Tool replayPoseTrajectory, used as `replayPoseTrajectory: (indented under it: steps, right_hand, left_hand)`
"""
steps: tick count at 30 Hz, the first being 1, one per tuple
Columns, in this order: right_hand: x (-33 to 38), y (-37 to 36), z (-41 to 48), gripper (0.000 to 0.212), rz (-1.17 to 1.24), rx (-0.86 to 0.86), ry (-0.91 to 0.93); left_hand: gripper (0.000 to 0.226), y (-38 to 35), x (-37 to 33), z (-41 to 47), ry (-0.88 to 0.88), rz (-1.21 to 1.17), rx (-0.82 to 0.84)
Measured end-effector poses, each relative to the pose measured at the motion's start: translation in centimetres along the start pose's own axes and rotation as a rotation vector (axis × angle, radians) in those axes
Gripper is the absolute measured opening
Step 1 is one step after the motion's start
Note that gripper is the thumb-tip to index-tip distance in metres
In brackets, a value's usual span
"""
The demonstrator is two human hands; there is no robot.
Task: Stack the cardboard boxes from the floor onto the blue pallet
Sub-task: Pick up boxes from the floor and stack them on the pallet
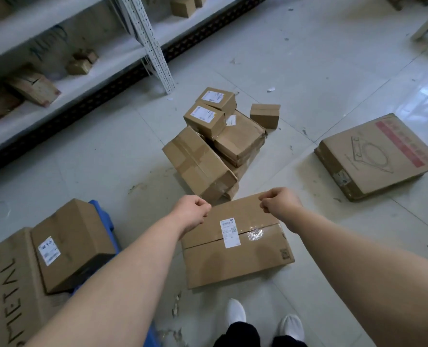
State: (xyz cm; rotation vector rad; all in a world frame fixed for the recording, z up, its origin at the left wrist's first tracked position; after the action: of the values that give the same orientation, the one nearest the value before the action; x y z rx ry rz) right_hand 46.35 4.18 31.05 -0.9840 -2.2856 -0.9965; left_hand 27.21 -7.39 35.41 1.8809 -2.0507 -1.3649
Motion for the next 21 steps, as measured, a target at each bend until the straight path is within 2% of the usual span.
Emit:
replayPoseTrajectory:
  steps: [9, 13, 16, 21]
  right_hand:
    - [6.0, -10.6, -0.7, 0.021, 0.015, -0.029, 0.065]
    - [9.8, -18.3, -0.6, 0.022, 0.091, -0.093, -0.002]
    - [12.2, -24.0, -0.5, 0.024, 0.141, -0.102, -0.082]
    - [15.6, -30.0, 1.5, 0.017, 0.215, -0.118, -0.121]
  left_hand:
    - [0.018, 10.7, 4.5, 6.0, -0.065, 0.109, -0.009]
    - [0.018, 17.7, 7.2, 10.3, -0.149, 0.194, 0.024]
    - [0.019, 22.5, 9.3, 13.5, -0.14, 0.182, 0.066]
    - [0.02, 27.0, 9.4, 20.4, -0.164, 0.209, 0.068]
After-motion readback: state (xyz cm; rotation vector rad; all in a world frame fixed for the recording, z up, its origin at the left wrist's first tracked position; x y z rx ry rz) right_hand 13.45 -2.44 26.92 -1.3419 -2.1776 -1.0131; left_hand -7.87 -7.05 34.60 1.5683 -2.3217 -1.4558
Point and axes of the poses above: each hand's wrist, its own z-axis towards the middle knuckle, its own y-axis out of the back of the hand, x = y × z, the point moved 2 cm from there along z, towards the middle knuckle, and after that the axes turned 5 degrees about -x, right-handed, at the moved point
